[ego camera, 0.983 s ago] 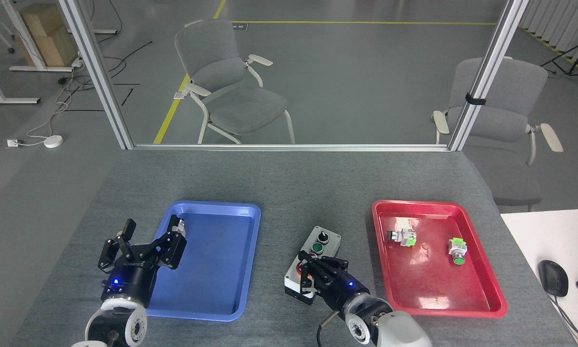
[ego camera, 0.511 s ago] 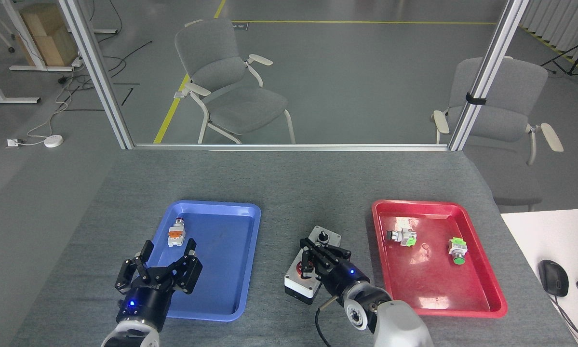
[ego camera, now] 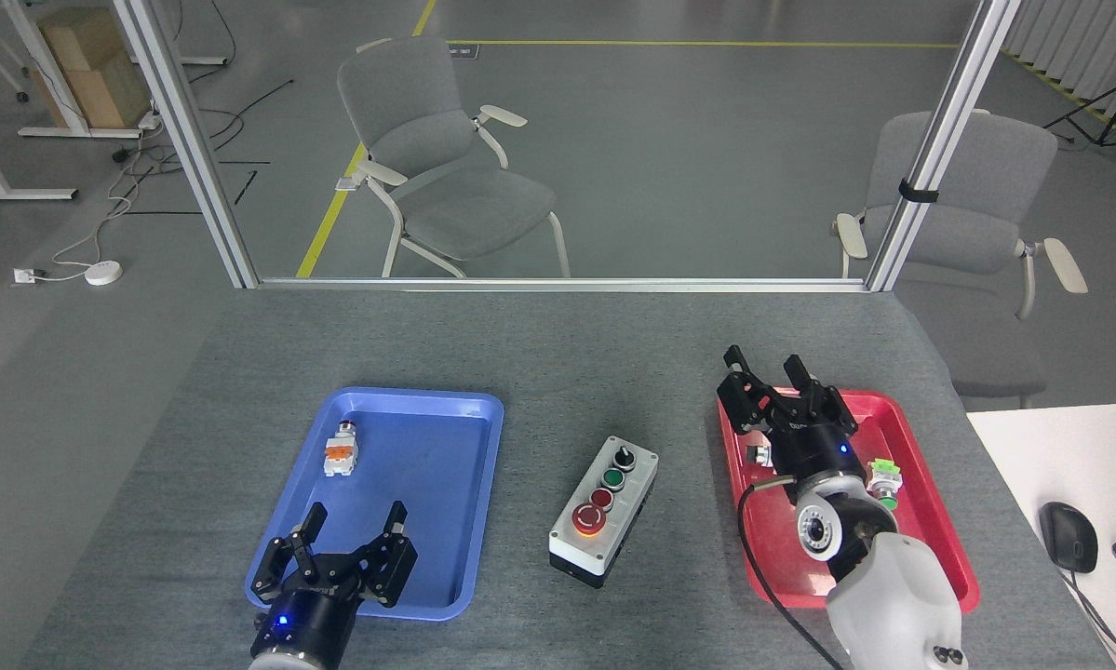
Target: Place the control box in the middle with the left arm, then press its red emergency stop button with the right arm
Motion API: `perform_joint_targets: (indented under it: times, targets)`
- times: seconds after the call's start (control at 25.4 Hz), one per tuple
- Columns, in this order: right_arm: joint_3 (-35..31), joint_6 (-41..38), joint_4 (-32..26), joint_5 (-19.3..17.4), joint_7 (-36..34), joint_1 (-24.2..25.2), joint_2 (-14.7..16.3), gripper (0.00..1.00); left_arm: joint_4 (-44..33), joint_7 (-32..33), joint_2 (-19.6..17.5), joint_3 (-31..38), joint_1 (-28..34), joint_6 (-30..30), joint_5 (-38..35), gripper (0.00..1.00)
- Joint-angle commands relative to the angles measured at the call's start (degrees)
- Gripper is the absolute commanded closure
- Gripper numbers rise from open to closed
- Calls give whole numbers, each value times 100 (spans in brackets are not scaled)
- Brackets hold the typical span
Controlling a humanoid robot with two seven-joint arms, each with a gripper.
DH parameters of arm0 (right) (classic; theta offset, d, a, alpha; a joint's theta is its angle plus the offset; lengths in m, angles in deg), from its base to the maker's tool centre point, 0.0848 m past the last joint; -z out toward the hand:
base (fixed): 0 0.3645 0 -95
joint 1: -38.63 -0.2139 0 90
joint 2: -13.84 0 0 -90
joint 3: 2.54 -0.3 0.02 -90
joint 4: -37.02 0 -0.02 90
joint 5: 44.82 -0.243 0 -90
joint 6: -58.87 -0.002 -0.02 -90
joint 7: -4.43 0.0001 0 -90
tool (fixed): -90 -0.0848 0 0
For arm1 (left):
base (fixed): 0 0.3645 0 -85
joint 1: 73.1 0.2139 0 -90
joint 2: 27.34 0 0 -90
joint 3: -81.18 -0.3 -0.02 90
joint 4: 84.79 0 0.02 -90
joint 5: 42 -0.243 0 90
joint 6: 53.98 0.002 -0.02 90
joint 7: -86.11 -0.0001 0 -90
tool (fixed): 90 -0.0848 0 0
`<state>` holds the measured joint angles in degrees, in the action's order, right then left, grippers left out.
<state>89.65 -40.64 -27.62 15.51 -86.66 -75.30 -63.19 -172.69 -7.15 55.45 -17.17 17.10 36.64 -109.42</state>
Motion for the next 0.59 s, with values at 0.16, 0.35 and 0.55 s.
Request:
perform_joint_targets:
  times: [0.16,0.35,0.55]
  targets:
    - [-913,11,-1006,1016,-401,1461,-199,1,10,1,114,26,-3,8,10,1]
    - [-966,-42,-1086,1007,-436,1567,-225,0,10,1,114,26,-3,8,10,1]
    - [-966,-69,-1086,998,-445,1611,-190,0,10,1,114,26,-3,8,10,1]
